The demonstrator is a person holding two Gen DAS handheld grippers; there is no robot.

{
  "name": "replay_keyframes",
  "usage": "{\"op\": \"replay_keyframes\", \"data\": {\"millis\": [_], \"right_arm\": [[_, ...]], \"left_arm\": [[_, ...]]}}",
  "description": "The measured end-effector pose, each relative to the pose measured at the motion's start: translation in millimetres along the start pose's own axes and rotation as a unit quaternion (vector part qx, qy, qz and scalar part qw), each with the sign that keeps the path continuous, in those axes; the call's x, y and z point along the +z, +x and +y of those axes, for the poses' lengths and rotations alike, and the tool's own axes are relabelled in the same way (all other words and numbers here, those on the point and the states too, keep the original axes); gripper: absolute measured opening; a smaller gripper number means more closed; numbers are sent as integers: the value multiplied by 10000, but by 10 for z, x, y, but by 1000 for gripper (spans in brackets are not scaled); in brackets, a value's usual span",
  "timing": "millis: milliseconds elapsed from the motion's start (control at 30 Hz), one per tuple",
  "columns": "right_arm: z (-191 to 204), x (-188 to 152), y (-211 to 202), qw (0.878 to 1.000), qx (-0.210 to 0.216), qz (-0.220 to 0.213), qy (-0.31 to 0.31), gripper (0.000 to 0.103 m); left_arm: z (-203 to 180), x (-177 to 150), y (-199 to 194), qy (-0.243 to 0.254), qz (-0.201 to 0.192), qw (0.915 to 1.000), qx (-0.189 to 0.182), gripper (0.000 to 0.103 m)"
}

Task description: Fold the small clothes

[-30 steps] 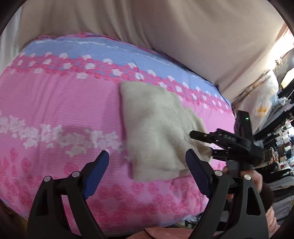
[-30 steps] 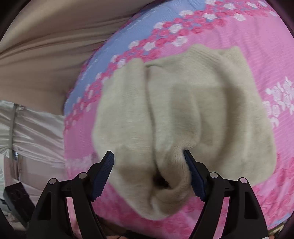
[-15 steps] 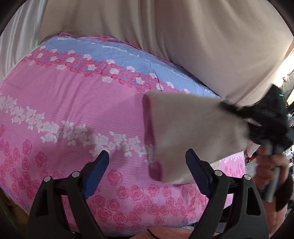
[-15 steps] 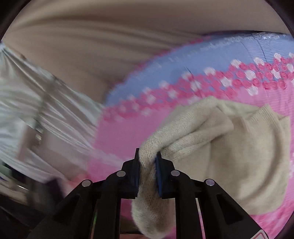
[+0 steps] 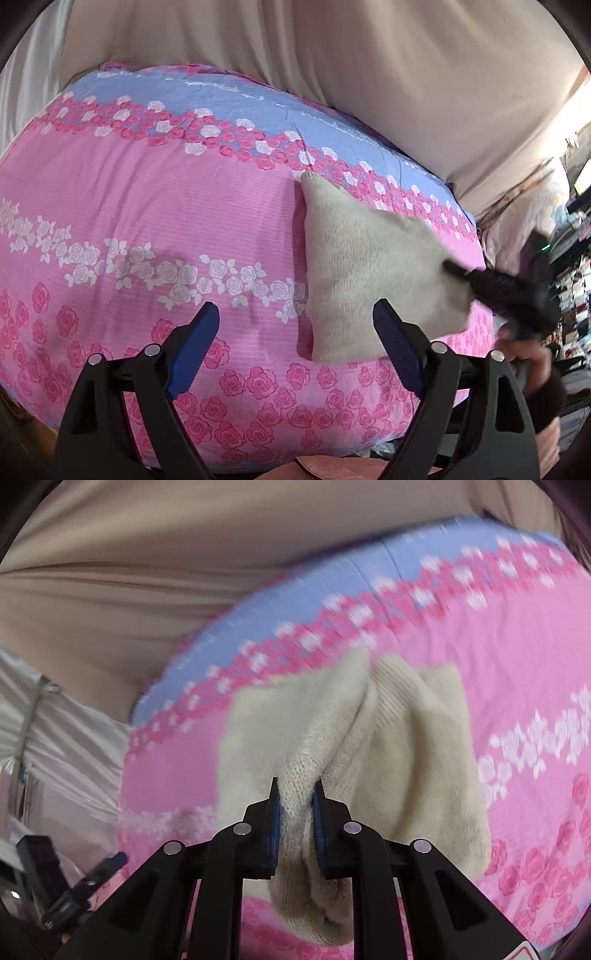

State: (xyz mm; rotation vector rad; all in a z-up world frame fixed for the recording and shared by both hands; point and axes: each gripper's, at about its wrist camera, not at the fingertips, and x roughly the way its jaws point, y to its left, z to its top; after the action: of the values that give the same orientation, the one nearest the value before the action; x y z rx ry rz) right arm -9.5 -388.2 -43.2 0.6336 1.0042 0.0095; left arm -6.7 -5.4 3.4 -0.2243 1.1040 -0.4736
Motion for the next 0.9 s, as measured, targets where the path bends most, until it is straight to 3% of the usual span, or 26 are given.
{"op": "replay_keyframes", "data": {"millis": [67, 133, 167, 233, 333, 400, 467, 533, 600, 667, 833, 900], "right_arm": [[-102, -52, 108, 9994, -319, 100, -60, 14], [-402, -168, 421, 9942, -964, 480, 40, 14], [-538, -218, 506, 9923, -1044, 621, 225, 14], [-591, -248, 450, 9944, -789, 515, 473, 14], [-309, -85, 17, 9991, -299, -71, 284, 13], [-157, -10, -270, 9985, -375, -385, -40, 13], [-225, -21, -302, 9972, -627, -381, -133, 14], [-537, -101, 22, 9946, -1033, 56, -62, 14], [-938, -266, 504, 9900, -1161, 760, 258, 16], [-971, -338, 433, 9924, -1001, 587, 410, 18], [-521, -97, -309, 9876, -1488, -503, -81, 29], [-408, -45, -418, 9913, -1138, -614, -234, 29]], "left_arm": [[-19, 2, 19, 42, 27, 10000, -16, 83], [-26, 0, 51, 29, 84, 9999, -49, 83], [-30, 0, 60, 28, 100, 9999, -48, 83], [-35, -3, 63, 46, 104, 9999, -20, 83], [-50, -8, 78, 48, 123, 9999, -12, 83], [-80, -8, 108, 85, 183, 9998, -13, 83], [-132, -17, 143, 172, 248, 9995, -35, 83], [-171, -22, 179, 215, 294, 9993, -83, 83], [-193, -22, 235, 189, 360, 9991, -138, 83], [-218, -18, 269, 175, 403, 9990, -118, 83], [-275, -5, 305, 202, 396, 9989, -112, 84], [-307, -9, 354, 258, 489, 9984, -121, 84]]}}
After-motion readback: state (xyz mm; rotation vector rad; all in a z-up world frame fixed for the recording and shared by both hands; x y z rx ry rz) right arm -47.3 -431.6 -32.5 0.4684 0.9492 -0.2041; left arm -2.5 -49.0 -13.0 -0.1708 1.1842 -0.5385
